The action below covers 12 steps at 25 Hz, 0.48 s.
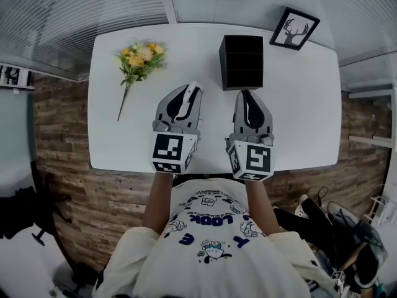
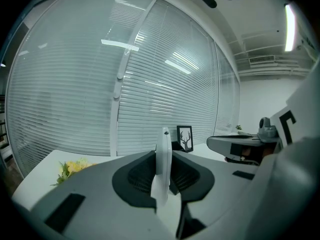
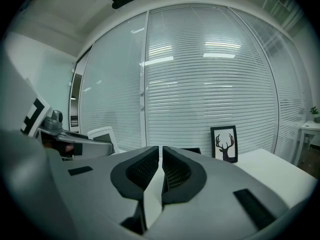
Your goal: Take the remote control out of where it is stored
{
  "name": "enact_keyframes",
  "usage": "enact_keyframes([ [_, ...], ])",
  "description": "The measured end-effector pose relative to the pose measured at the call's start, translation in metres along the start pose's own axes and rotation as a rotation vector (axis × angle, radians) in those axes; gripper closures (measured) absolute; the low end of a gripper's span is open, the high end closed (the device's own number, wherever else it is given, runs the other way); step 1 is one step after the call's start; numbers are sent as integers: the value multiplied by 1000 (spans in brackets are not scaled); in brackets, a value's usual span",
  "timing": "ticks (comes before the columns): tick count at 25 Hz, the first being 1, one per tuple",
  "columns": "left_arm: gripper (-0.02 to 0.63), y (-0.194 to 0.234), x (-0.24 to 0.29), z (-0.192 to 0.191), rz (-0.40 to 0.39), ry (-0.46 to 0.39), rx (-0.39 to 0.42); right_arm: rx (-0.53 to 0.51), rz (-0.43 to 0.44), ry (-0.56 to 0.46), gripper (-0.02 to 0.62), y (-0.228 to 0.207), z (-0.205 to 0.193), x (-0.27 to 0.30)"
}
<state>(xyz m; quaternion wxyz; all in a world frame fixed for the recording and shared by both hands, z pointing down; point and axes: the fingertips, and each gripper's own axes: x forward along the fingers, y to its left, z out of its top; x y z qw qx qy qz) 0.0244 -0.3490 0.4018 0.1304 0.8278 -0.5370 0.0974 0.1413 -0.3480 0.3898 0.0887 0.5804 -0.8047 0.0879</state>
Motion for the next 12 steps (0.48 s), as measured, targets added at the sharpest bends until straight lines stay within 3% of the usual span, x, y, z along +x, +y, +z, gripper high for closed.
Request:
enact_keyframes([
  [12,529,-9,-4,4,-19,-2,18,7,-2,-3,550,0,0,-5],
])
